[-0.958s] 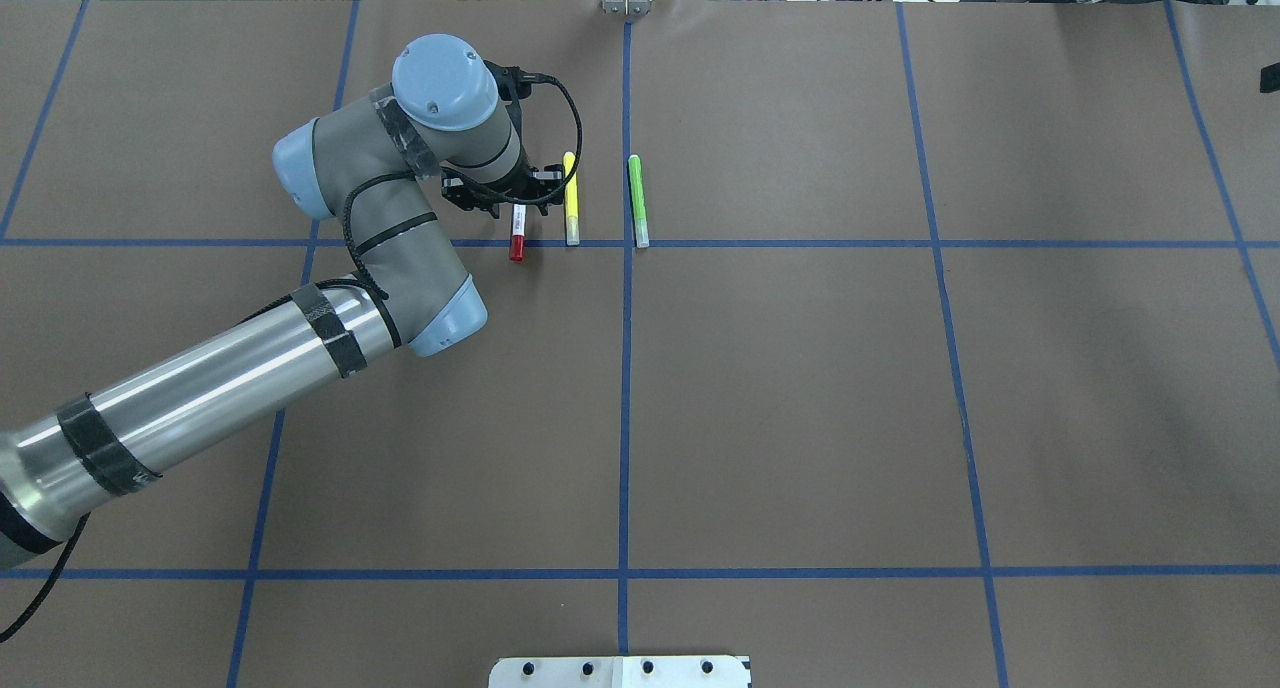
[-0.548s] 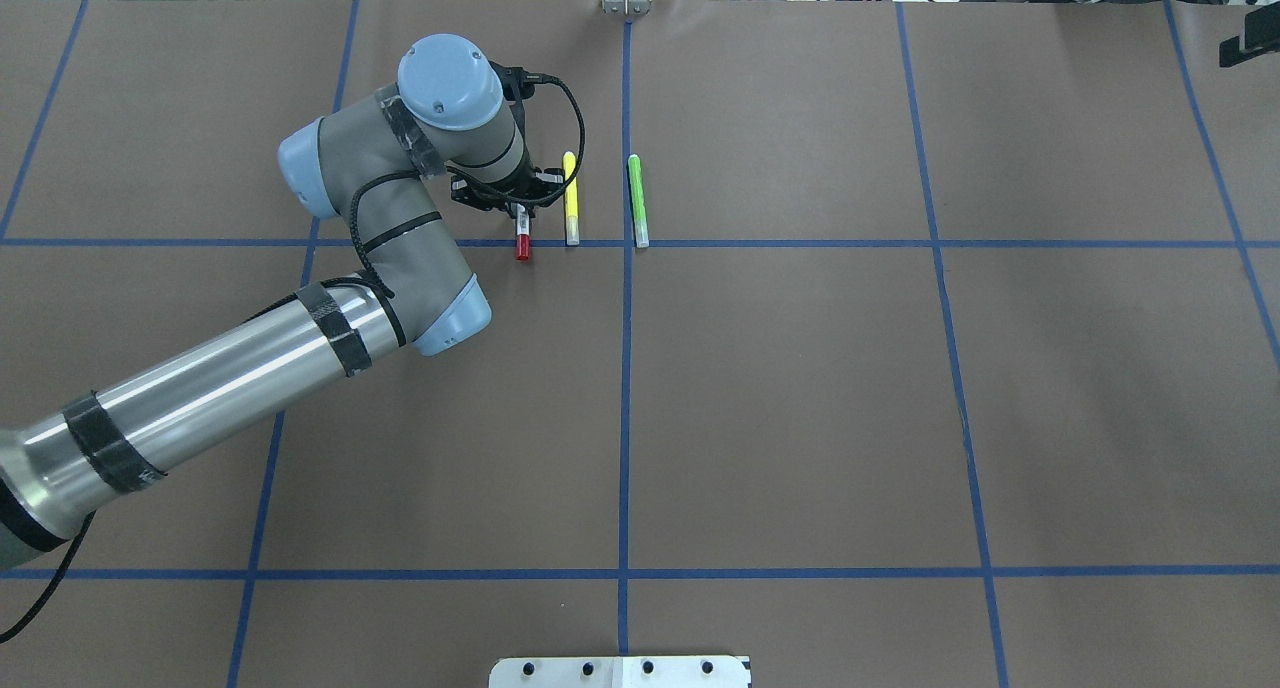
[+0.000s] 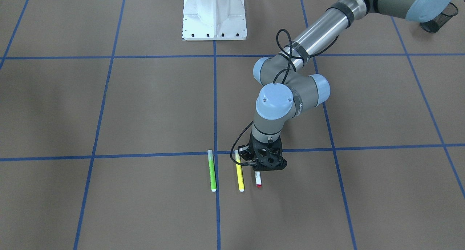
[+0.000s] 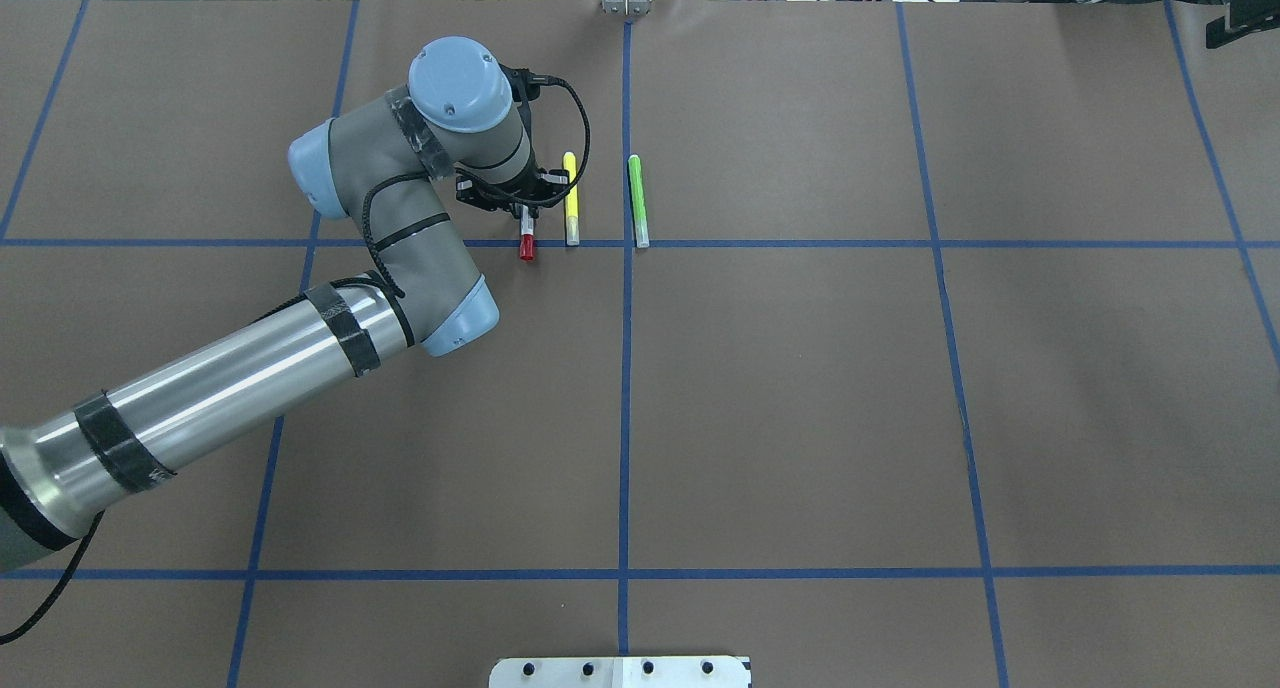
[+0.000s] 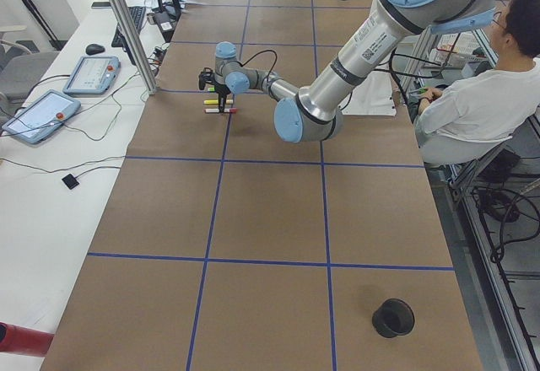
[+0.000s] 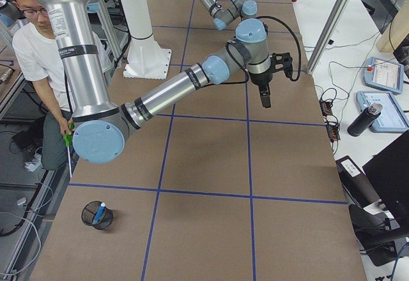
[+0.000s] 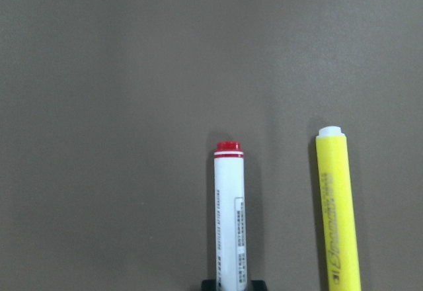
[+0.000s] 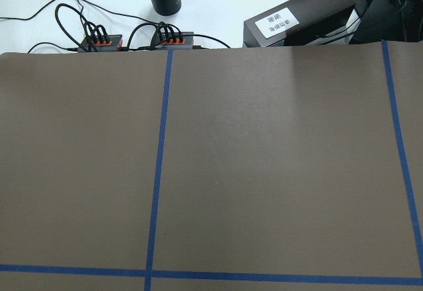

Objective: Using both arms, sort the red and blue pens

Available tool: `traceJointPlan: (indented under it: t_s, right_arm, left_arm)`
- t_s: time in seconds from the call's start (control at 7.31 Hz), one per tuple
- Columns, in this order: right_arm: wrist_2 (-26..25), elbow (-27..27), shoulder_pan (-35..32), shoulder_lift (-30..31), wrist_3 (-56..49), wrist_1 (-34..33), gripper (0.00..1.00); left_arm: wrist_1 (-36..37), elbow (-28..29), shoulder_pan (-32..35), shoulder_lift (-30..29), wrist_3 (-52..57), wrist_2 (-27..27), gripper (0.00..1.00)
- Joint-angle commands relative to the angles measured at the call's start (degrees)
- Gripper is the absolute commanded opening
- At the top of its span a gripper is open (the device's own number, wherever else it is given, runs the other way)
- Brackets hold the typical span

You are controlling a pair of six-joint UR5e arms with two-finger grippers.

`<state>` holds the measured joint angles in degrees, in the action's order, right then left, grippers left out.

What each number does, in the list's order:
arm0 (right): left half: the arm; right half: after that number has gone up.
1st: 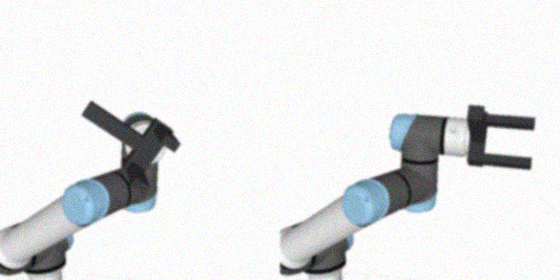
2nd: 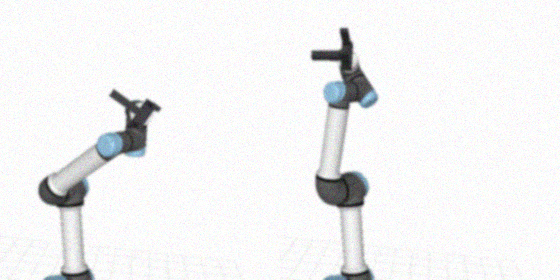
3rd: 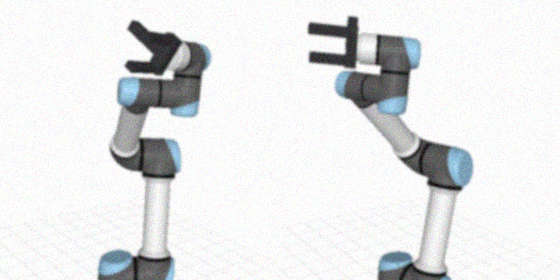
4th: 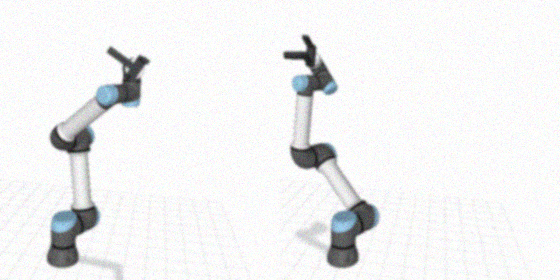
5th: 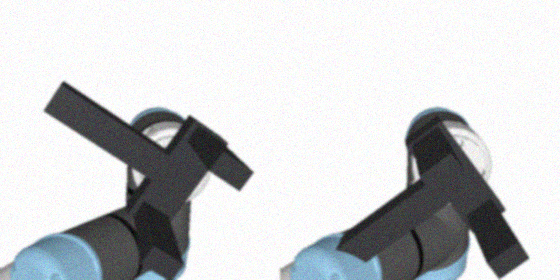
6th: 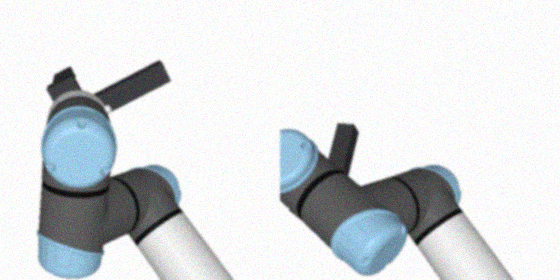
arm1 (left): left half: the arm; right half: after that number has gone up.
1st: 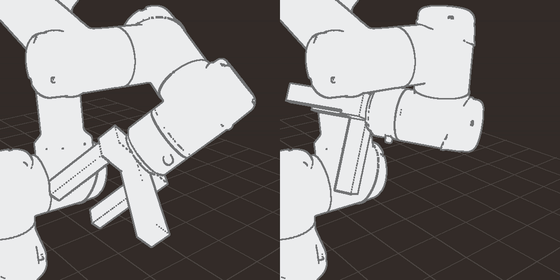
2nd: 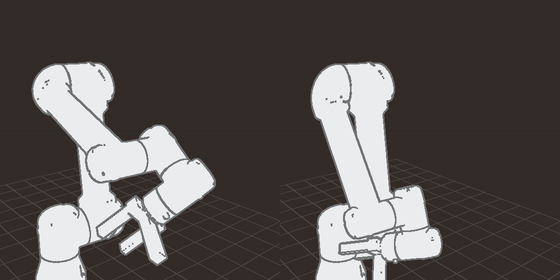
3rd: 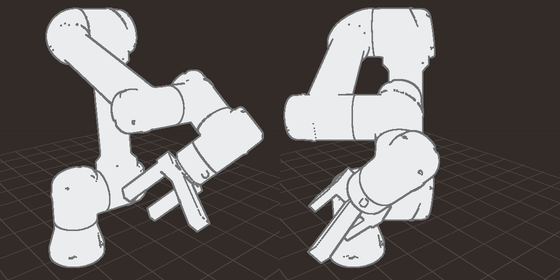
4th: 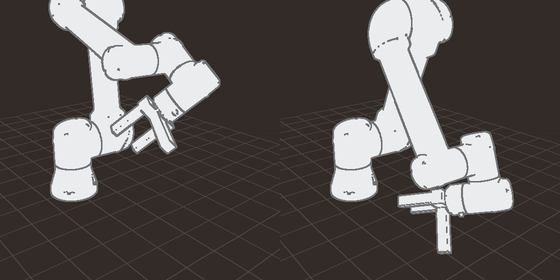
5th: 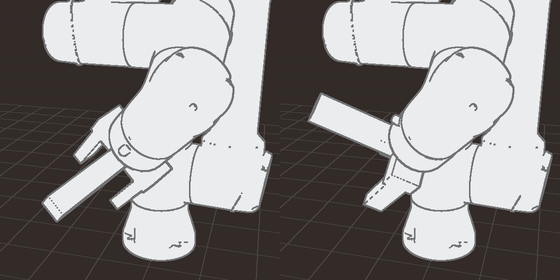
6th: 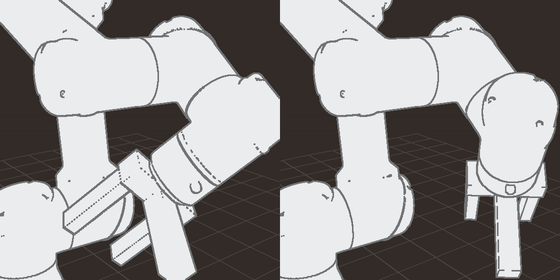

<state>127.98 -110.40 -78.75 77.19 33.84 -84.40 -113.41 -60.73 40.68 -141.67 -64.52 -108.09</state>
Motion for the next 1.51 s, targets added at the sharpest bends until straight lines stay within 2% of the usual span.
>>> traceJointPlan:
  t_s: [0.0, 0.27, 0.41, 0.55, 0.82, 0.96, 1.1, 1.37]
  right_arm:
    - [0.25, 0.10, 0.08, -0.19, 0.00, -0.07, 1.00]
    - [0.34, 0.45, 0.43, -0.28, 0.00, -0.15, 1.00]
    - [0.34, 0.45, 0.43, -0.28, 0.00, -0.07, 1.00]
    - [0.43, 0.45, 0.44, -0.28, 0.00, -0.15, 1.00]
    - [0.43, 0.62, 0.52, -0.37, 0.00, -0.07, 1.00]
    - [0.25, 0.71, 0.61, -1.41, 0.00, -0.15, 1.00]
    - [-0.01, 0.80, 0.70, -2.29, 0.00, -0.76, 1.00]
    - [-0.01, 2.29, 1.40, -3.44, 0.00, -1.21, 1.00]
  left_arm:
    - [0.03, 0.35, -0.08, -0.10, 0.01, 0.34, 0.31]
    - [0.12, 0.53, -0.34, -0.19, -0.08, 0.43, 0.32]
    - [0.21, 0.53, -0.34, -0.36, -0.08, 0.43, 0.23]
    - [0.21, 0.53, -0.34, -0.54, -0.08, 0.43, 0.00]
    - [0.12, -0.17, 0.36, -0.54, 0.01, 0.34, 0.00]
    - [0.21, -3.74, 3.15, -0.11, -0.08, 0.08, 0.00]
    - [-0.05, -9.26, 4.83, 3.03, -0.08, 0.08, 0.00]
    - [-0.14, -24.87, 8.08, 13.11, -0.16, -0.01, 0.00]
